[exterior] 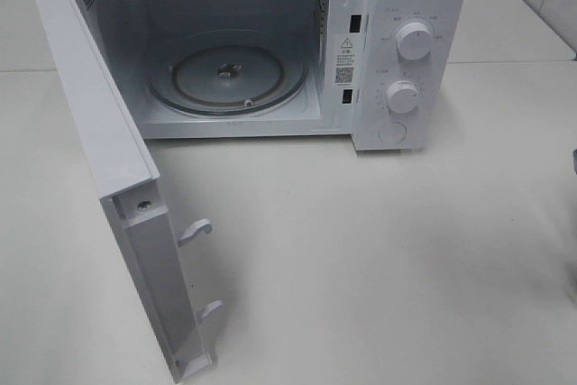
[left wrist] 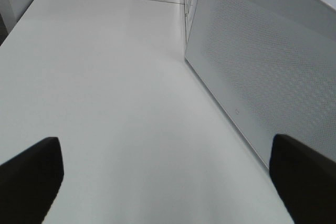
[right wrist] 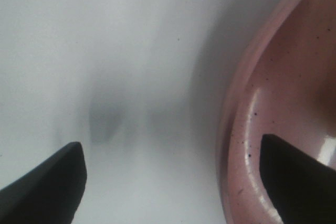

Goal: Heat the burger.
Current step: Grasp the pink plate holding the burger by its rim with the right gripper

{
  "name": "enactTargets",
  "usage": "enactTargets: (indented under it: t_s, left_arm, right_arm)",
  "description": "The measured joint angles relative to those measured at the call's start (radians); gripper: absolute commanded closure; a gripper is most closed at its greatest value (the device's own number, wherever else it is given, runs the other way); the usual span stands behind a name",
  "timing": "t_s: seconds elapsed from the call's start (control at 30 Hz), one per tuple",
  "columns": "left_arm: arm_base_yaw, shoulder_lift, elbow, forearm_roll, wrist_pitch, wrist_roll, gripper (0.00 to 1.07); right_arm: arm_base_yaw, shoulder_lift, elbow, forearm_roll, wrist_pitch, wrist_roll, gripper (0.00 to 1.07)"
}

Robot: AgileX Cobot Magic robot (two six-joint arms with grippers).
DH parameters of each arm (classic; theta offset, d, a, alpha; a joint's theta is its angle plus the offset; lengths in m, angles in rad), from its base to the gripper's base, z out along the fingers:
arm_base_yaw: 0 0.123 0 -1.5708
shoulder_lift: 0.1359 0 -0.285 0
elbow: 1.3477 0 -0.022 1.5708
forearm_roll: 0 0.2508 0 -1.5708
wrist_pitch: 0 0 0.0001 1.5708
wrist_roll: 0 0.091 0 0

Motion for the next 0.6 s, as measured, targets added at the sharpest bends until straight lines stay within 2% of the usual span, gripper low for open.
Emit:
enactTargets:
  t_s: [0.07,0.13,0.23,0.27,0.33,0.4,0.5,0.57,0.6]
  left_arm:
    - [0.000,0.000,0.000,0.000,0.000,0.000,0.04]
    - [0.000,0.000,0.000,0.000,0.000,0.000,0.04]
    - [0.000,0.000,0.000,0.000,0.000,0.000,0.04]
    - [0.000,0.000,0.000,0.000,0.000,0.000,0.04]
    - [0.000,0.000,0.000,0.000,0.000,0.000,0.04]
    - [0.000,0.000,0.000,0.000,0.000,0.000,0.04]
    - [0.000,0.000,0.000,0.000,0.000,0.000,0.04]
    - [0.000,0.000,0.000,0.000,0.000,0.000,0.04]
    - [0.000,0.000,0.000,0.000,0.000,0.000,0.04]
  right_arm:
    - [0.000,0.009,0.000,-0.001,-0.005,0.000,0.29]
    - [0.000,0.037,0.000,-0.003,-0.017,0.000,0.38]
    - [0.000,0.040,0.001,-0.003,-0.017,0.000,0.41]
    - [0.000,0.047,0.001,-0.007,-0.019,0.001,0.49]
    - [0.000,0.048,0.001,-0.018,-0.022,0.003,0.52]
    - [0.000,0.048,0.001,-0.034,-0.025,0.009,0.72]
    - [0.000,0.048,0.001,-0.036,-0.031,0.018,0.77]
    - [0.000,0.048,0.001,-0.038,-0.036,0.026,0.97]
    - [0.000,0.048,0.001,-0.038,-0.036,0.026,0.97]
